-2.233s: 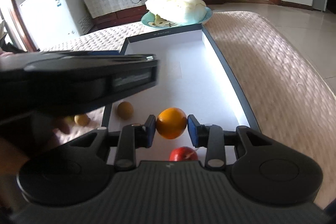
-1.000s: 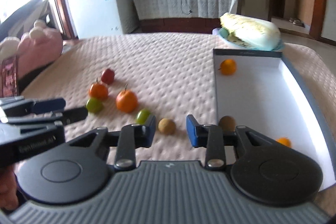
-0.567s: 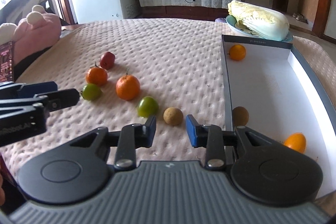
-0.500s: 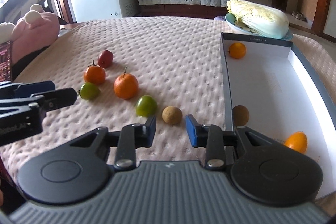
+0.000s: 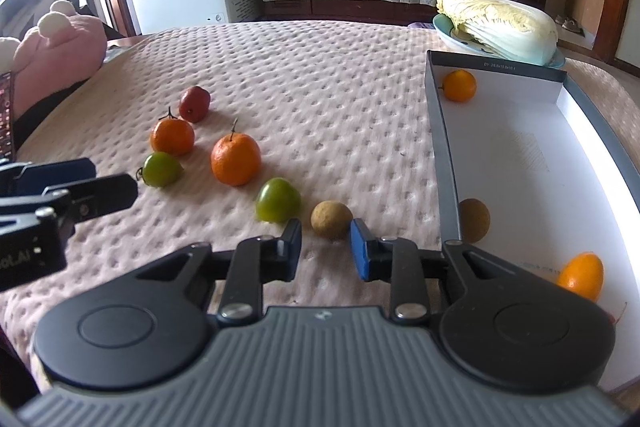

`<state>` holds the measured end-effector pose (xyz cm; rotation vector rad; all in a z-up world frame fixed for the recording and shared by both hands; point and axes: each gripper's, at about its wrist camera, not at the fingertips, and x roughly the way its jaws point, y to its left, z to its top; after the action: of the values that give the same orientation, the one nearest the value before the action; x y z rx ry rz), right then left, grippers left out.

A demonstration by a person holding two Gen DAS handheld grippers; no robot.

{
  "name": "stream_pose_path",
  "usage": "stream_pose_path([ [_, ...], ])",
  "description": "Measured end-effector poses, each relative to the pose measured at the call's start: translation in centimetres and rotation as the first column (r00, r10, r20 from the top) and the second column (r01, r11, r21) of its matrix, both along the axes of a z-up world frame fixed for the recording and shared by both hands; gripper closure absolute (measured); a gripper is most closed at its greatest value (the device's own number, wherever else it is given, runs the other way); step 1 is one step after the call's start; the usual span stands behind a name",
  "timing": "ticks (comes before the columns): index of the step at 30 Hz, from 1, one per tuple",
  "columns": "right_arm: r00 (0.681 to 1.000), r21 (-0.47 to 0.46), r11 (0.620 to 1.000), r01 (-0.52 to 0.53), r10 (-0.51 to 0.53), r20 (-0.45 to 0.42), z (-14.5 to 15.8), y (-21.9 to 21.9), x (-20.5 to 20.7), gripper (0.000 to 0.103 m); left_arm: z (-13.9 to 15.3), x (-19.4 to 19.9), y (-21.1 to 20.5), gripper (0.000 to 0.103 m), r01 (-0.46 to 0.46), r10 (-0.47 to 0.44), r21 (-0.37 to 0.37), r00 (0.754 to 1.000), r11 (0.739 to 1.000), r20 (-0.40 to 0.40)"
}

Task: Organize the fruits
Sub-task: 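Grasp the brown kiwi with the right tool while the left tool grasps a green tomato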

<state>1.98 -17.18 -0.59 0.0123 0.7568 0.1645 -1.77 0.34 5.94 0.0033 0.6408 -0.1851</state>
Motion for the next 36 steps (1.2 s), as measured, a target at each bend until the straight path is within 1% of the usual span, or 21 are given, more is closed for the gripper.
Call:
stream_pose_path([
  [2, 1.0, -0.007, 1.0, 0.002, -0.002, -0.001, -0.1, 0.1, 0.1, 0.074, -0.2, 0.0, -0.2, 0.052, 0.008, -0.008, 0.005, 1.0, 1.0, -0.003],
  [4, 1.0, -0.013, 1.0, 0.006, -0.006, -0.003, -0.2, 0.1, 0.3, 0.078, -0.3, 0.0, -0.5, 0.052, 0.018, -0.018, 0.014, 1.0, 1.0, -0.007],
  [11, 1.0, -0.011, 1.0, -0.007, 0.007, -0.007, 0.0, -0.1, 0.1, 0.078, -1.1, 0.4, -1.0, 0.052, 0.03, -0.03, 0.036, 0.999, 0.999, -0.011],
  [14, 1.0, 0.01, 1.0, -0.018, 0.017, 0.019, 0.7, -0.5, -0.5, 0.078, -1.4, 0.6, -1.4, 0.052, 0.04, -0.039, 0.043, 0.999, 0.998, -0.017],
  [17, 0.999, 0.024, 1.0, -0.02, 0.019, 0.048, 1.5, -1.3, -1.2, 0.078, -1.7, 0.6, -2.3, 0.052, 0.071, -0.07, 0.053, 0.997, 0.996, -0.022],
  [20, 0.998, 0.029, 0.999, -0.013, 0.012, 0.055, 2.0, -2.1, -1.6, 0.078, -2.1, 0.8, -3.4, 0.052, 0.1, -0.099, 0.046, 0.995, 0.994, -0.031],
  [24, 0.998, 0.03, 0.999, -0.016, 0.014, 0.057, 2.2, -2.8, -2.0, 0.078, -2.4, 1.2, -4.9, 0.052, 0.121, -0.12, 0.043, 0.992, 0.992, -0.022],
  [27, 0.998, 0.023, 0.999, -0.028, 0.026, 0.053, 2.3, -3.2, -2.3, 0.078, -2.6, 1.5, -5.6, 0.052, 0.124, -0.124, 0.035, 0.992, 0.992, -0.022],
  [30, 0.997, 0.018, 0.999, -0.026, 0.024, 0.076, 2.8, -3.9, -2.8, 0.078, -2.9, 1.9, -6.4, 0.052, 0.134, -0.133, 0.038, 0.991, 0.99, -0.027],
  [33, 0.997, 0.038, 0.999, -0.01, 0.007, 0.081, 3.0, -5.0, -3.1, 0.078, -3.2, 2.5, -7.2, 0.052, 0.132, -0.131, 0.046, 0.991, 0.99, -0.023],
  [36, 0.996, 0.051, 0.999, 0.003, -0.007, 0.086, 3.2, -5.8, -3.3, 0.079, -3.4, 3.4, -7.4, 0.052, 0.115, -0.114, 0.03, 0.993, 0.993, -0.032],
])
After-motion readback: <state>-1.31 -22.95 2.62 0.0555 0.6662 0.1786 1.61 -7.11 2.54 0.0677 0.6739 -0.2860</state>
